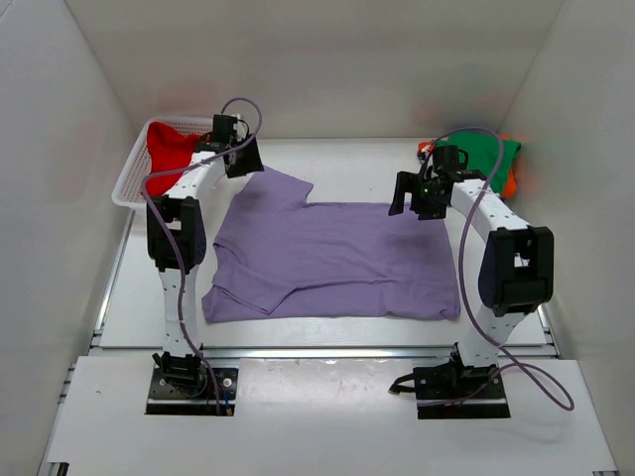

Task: Fold and stack the t-shirts
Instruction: Fold the flattened tshirt in 1/3 of the way, then grap the side of the flattened tshirt furthest away from the robot with both arms

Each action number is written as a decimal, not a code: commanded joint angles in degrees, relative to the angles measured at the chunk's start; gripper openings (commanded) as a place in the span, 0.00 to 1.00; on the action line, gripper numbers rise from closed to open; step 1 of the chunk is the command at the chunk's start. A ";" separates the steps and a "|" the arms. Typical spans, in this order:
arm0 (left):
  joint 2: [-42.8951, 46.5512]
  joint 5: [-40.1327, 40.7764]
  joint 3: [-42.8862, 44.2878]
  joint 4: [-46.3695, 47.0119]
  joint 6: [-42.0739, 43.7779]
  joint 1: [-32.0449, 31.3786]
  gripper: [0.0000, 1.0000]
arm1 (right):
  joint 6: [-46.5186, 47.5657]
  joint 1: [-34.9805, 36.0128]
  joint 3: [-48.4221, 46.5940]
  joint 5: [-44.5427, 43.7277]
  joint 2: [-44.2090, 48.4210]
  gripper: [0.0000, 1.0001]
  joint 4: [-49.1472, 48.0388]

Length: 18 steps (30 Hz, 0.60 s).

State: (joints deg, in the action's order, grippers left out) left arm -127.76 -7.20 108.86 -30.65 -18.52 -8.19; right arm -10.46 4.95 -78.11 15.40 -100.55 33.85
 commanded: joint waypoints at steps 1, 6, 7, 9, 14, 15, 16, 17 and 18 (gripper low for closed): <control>-2.04 7.10 8.38 -2.03 1.38 -0.69 0.68 | 1.58 -0.64 -3.19 -0.01 -1.48 0.87 -0.89; -10.29 9.22 17.16 -7.39 0.33 -0.61 0.69 | 1.32 -1.43 -3.90 0.51 -3.16 0.86 -2.12; -12.57 9.14 18.74 -9.32 -0.37 -0.52 0.69 | 1.49 -0.91 -3.98 0.51 -3.59 0.86 -2.38; -15.23 8.79 22.18 -12.65 -0.20 -0.43 0.70 | 1.32 -1.43 -4.69 0.42 -4.30 0.86 -2.12; -20.77 9.92 28.34 -18.30 1.03 -0.61 0.71 | 2.20 -1.43 -5.22 -0.46 -5.18 0.86 -2.20; -20.77 9.67 28.69 -19.17 0.95 -0.52 0.71 | 2.20 -1.52 -5.13 -0.28 -5.18 0.86 -2.20; -20.60 9.14 27.82 -18.57 0.42 -0.69 0.70 | 2.37 -1.61 -5.47 -0.19 -5.70 0.86 -2.20; -20.07 8.44 26.16 -18.56 0.59 -0.43 0.68 | 2.37 -1.35 -5.48 -0.28 -5.53 0.86 -2.55; -19.89 8.26 25.97 -17.96 0.16 0.09 0.65 | 1.94 -1.87 -5.65 -0.63 -5.88 0.86 -2.47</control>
State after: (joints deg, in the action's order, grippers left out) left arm -148.64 1.32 135.70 -45.08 -18.11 -8.84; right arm -8.95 3.68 -81.30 15.46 -105.10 33.21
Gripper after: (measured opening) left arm 0.662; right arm 0.859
